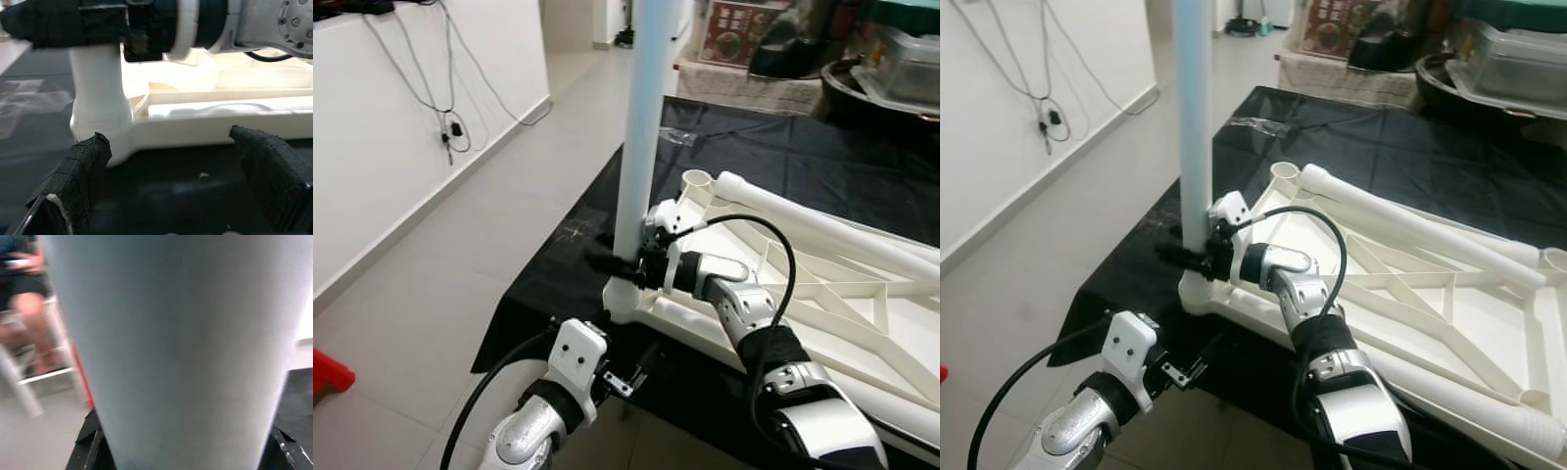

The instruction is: Building children table

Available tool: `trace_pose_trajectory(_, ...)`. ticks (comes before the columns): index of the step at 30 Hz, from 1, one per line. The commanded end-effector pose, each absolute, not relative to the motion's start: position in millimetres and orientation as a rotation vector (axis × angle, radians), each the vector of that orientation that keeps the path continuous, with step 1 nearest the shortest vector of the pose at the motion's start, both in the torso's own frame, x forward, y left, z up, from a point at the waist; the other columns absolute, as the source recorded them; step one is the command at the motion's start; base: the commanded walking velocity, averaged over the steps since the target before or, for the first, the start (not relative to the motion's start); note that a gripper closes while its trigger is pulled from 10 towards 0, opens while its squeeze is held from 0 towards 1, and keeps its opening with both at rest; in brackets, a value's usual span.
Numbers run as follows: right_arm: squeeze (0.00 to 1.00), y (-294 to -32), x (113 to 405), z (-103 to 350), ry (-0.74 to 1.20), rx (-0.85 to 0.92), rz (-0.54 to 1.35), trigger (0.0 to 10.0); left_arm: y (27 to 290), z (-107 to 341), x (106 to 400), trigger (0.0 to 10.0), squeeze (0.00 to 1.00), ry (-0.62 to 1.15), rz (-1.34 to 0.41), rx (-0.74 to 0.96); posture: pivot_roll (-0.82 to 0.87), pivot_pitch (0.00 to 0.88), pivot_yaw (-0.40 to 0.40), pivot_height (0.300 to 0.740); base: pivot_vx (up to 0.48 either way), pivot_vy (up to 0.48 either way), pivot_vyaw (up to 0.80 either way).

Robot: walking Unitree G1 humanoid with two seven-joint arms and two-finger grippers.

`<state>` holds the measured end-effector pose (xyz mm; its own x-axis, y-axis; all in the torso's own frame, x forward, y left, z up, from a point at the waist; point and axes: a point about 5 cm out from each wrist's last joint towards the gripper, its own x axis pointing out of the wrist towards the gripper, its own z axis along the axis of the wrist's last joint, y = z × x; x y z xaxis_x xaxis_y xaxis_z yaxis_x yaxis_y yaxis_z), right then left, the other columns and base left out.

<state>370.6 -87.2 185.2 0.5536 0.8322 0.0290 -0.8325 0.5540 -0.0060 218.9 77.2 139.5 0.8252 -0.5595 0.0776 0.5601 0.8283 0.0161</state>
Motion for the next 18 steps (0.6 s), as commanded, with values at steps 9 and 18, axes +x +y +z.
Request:
trace_pose_trajectory(9, 0.0, -142, 380, 170, -0.016, 0.017, 0.073, 0.0, 78, 135, 217, 10.0, 0.0, -0.063, -0.6, -0.011, 0.11, 0.106, -0.047, 0.74, 0.0, 0.0, 0.0)
trace_pose_trajectory(18, 0.0, -143, 346, 156, -0.005, 0.159, -0.424, 0.0, 80, 137, 218, 10.0, 0.0, -0.084, -0.577, -0.003, 0.12, 0.095, -0.055, 0.74, 0.0, 0.0, 0.0)
